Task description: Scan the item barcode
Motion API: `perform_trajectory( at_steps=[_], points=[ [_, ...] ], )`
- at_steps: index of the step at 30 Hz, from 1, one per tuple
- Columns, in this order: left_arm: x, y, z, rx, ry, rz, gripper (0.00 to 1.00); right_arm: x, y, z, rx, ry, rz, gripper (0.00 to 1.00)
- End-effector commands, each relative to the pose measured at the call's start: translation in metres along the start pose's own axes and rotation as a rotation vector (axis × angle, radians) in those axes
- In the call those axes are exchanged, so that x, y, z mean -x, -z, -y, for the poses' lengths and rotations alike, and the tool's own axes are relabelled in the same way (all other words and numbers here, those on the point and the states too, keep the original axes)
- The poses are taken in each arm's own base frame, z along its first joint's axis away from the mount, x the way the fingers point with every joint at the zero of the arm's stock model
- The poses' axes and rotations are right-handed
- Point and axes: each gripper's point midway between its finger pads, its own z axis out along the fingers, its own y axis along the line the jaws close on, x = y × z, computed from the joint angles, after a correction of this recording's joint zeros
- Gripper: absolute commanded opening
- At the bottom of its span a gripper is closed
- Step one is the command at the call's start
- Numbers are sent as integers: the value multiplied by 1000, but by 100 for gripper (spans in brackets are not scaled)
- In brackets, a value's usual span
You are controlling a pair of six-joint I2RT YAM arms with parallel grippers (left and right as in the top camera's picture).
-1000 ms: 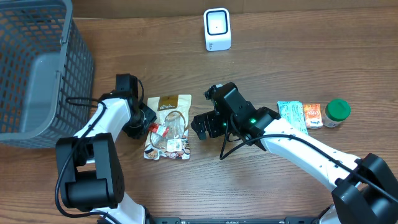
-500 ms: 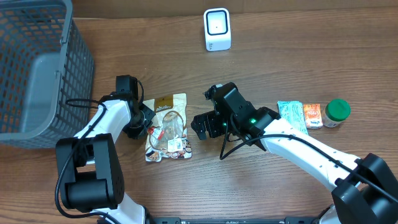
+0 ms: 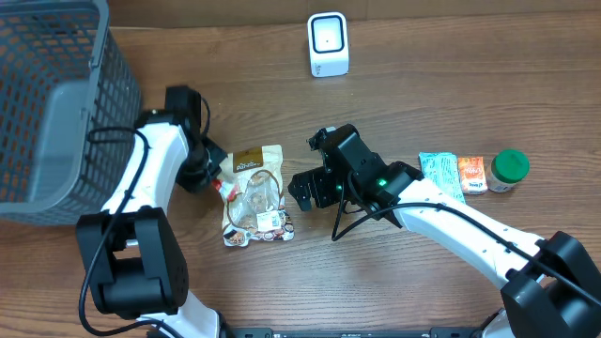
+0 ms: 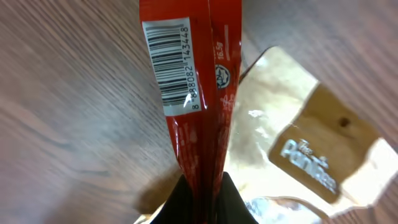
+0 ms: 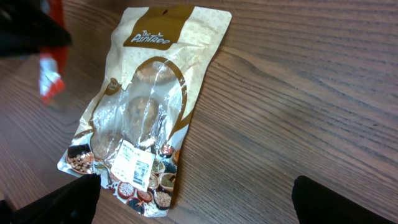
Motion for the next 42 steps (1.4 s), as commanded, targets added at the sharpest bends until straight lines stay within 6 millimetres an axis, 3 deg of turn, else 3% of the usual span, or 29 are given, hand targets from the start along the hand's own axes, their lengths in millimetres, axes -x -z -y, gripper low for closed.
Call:
perform_trajectory(
  at_steps=[1,4,7,14,17,21,25,32,42],
  points=[
    [6,21,11,-24,-111,19,4,-4,-4,3,-10,-5,-11,100],
    [-16,24,31,-125,-230,-67,4,-4,-2,12,-26,-59,-16,100],
    [-35,22,41,-148,-289,-110,4,1,2,33,-58,-157,-15,100],
    [-77,14,69,-147,-342,-119,4,-12,19,97,-180,-319,-91,100],
    [-106,10,87,-158,-387,-116,4,-17,33,133,-238,-418,-111,100],
    [-137,4,106,-176,-447,-101,4,-22,43,156,-273,-484,-124,100],
    [-171,-5,121,-180,-493,-69,4,-25,46,162,-284,-504,-132,100],
    [-201,-2,149,-257,-563,-1,4,-21,45,162,-280,-500,-118,100],
    [-206,-6,153,-232,-553,62,4,-21,45,162,-279,-500,-118,100]
  ],
)
